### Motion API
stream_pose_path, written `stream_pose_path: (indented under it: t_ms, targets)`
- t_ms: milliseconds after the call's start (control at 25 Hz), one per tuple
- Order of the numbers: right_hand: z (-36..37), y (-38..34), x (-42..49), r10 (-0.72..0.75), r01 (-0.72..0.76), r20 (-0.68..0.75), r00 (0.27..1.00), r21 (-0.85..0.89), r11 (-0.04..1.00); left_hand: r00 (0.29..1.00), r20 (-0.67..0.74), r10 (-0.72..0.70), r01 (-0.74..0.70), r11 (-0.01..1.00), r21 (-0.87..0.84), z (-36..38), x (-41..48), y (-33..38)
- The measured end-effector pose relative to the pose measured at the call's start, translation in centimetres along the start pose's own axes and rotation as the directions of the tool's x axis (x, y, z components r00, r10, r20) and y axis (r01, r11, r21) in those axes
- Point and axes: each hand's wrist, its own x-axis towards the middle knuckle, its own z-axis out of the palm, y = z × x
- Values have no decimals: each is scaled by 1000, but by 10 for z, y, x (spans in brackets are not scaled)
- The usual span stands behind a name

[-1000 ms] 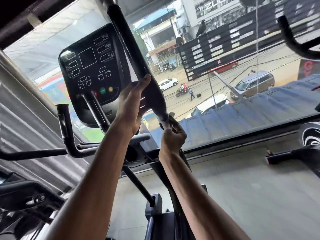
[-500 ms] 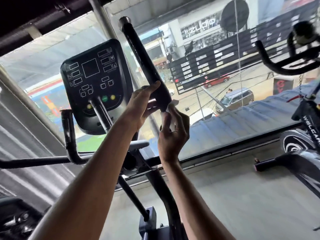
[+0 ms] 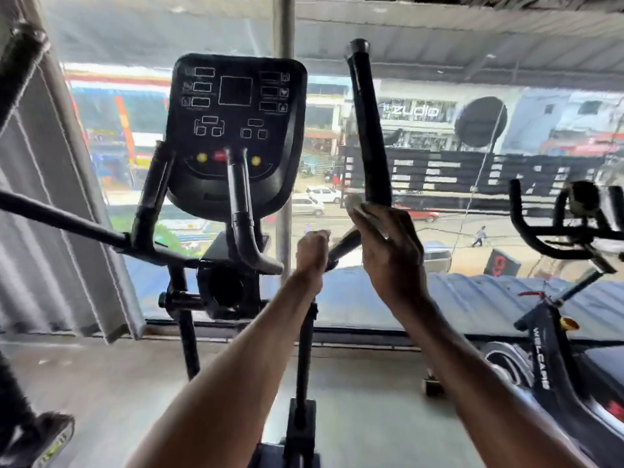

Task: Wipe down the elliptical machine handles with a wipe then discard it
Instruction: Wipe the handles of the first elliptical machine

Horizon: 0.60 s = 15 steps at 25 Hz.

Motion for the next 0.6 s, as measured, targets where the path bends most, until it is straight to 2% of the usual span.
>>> stream_pose_path:
  t_ms: [80, 200, 360, 440, 480, 600]
  targets:
    - [-5, 11, 7, -150, 166, 189, 970, -69, 984, 1000, 14, 2, -2, 1000, 29, 2, 5, -17]
    - [-4, 17, 16, -294, 390, 394, 871, -189, 901, 994, -105, 42, -10, 958, 286, 5, 18, -43]
    - [10, 0, 25, -256, 596, 693, 674, -304, 744, 987, -69, 146, -112, 925, 362, 7, 20, -54]
    - [9, -6, 33, -261, 706, 762, 592, -334, 625, 977, -38, 208, -172, 886, 430, 2, 29, -61]
    - [8, -6, 38, -270, 733, 772, 576, -342, 588, 974, -30, 226, -187, 866, 463, -1, 35, -64]
    - [12, -11, 39, -225, 748, 835, 502, -289, 598, 980, 7, 199, -173, 834, 524, -10, 45, -72]
